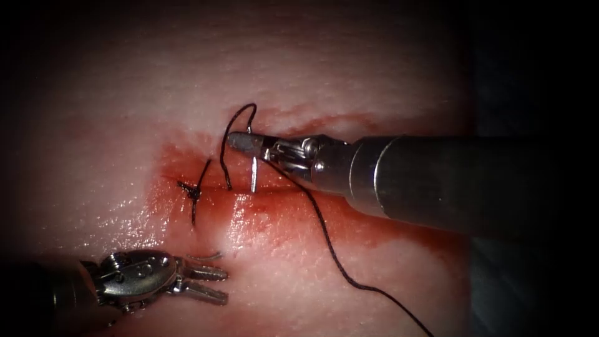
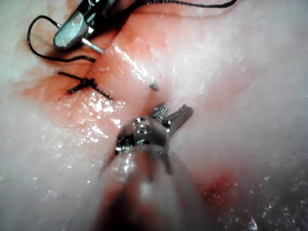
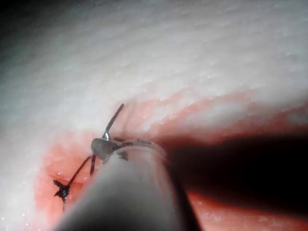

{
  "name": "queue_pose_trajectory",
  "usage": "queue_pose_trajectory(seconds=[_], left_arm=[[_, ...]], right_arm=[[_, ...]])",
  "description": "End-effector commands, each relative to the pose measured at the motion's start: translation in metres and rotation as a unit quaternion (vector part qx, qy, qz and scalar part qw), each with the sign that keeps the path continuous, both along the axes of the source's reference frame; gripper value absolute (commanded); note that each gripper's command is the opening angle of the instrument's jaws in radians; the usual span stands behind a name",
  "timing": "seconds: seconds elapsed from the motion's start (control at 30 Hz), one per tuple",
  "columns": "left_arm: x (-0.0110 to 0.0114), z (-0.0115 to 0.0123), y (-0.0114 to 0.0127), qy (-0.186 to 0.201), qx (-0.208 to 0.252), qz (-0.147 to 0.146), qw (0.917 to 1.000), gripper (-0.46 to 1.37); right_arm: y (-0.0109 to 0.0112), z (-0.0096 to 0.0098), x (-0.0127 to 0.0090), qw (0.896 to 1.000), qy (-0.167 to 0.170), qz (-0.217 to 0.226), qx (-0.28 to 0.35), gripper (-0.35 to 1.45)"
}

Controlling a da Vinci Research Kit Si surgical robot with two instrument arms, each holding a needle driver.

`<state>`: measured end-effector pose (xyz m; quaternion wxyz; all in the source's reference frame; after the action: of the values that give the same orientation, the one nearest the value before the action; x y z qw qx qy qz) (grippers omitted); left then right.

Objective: Wound Closure
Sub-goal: Pass the needle through the skin beneth the cut with the right driver

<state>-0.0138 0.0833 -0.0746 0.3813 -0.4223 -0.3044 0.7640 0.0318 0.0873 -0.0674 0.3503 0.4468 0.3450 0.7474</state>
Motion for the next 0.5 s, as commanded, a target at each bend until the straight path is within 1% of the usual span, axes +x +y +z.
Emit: queue_pose_trajectory(seconds=[0.03, 0.07, 0.2, 0.3, 0.4, 0.5], left_arm=[[0.0, 0.0, 0.0, 0.0, 0.0, 0.0, 1.0, 0.18], [0.0, 0.0, 0.0, 0.0, 0.0, 0.0, 1.0, 0.18], [0.0, 0.0, 0.0001, -0.001, 0.001, 0.001, 1.0, 0.18], [0.0, 0.0, 0.0001, -0.001, 0.001, 0.001, 1.0, 0.18], [0.0, 0.0, 0.0001, -0.001, 0.001, 0.002, 1.0, 0.19], [0.0001, 0.0, 0.0002, -0.001, 0.001, 0.002, 1.0, 0.19]], right_arm=[[-0.0002, -0.0004, 0.0, 1.0, 0.004, -0.007, 0.003, -0.35], [-0.0011, -0.001, 0.0004, 1.0, 0.009, -0.009, 0.004, -0.35], [-0.0028, -0.0021, 0.0009, 1.0, 0.018, -0.012, 0.007, -0.35], [-0.0041, -0.0025, 0.0011, 1.0, 0.023, -0.013, 0.012, -0.35], [-0.0058, -0.0026, 0.0009, 0.999, 0.027, -0.013, 0.014, -0.35], [-0.0067, -0.0028, 0.0006, 0.999, 0.028, -0.013, 0.014, -0.35]])
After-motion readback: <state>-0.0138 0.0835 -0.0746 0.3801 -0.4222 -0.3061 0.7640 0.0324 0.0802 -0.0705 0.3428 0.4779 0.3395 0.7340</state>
